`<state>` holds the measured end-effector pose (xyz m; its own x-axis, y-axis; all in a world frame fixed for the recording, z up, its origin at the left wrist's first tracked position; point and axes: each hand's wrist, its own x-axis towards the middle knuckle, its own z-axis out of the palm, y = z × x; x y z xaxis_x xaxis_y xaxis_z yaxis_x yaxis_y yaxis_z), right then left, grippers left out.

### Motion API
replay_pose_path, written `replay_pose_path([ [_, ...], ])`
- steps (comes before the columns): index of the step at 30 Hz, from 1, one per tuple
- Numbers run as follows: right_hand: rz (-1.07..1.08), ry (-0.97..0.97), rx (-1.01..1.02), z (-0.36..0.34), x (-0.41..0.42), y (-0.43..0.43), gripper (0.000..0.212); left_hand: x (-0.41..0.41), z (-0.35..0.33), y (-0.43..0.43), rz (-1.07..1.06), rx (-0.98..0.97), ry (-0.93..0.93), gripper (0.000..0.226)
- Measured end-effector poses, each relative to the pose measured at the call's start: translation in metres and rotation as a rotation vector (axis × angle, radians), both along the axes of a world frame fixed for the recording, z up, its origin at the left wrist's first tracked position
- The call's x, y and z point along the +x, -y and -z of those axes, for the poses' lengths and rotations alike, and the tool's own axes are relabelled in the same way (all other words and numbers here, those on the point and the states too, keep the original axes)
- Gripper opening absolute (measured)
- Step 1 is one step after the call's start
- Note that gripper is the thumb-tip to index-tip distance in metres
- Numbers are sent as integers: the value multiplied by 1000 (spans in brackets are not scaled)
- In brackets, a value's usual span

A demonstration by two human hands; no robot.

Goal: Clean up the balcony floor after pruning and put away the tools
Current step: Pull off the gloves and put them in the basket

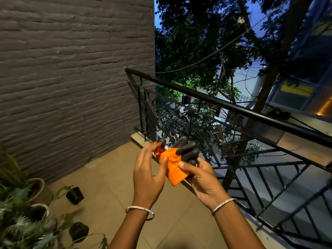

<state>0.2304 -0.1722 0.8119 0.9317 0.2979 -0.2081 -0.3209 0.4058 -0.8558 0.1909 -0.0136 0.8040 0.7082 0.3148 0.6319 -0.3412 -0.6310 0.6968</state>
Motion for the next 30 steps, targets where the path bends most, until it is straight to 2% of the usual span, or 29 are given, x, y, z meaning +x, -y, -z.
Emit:
replay_pose_path([
  [5,-60,36,-44,-1,-11,11,47,2,12,0,197,9,-169,49],
  [9,-62,53,-81,3,-18,29,48,0,20,12,315,-50,-255,44],
  [12,-20,95,-141,6,-21,44,46,2,26,29,419,-219,-397,47],
  [18,42,171,-272,1,-29,78,52,3,25,71,614,-593,-612,33],
  [23,155,227,-327,-10,-31,111,55,0,11,109,631,-848,-669,26],
  [30,446,165,-406,-17,-50,168,44,-11,5,170,568,-907,-660,25],
])
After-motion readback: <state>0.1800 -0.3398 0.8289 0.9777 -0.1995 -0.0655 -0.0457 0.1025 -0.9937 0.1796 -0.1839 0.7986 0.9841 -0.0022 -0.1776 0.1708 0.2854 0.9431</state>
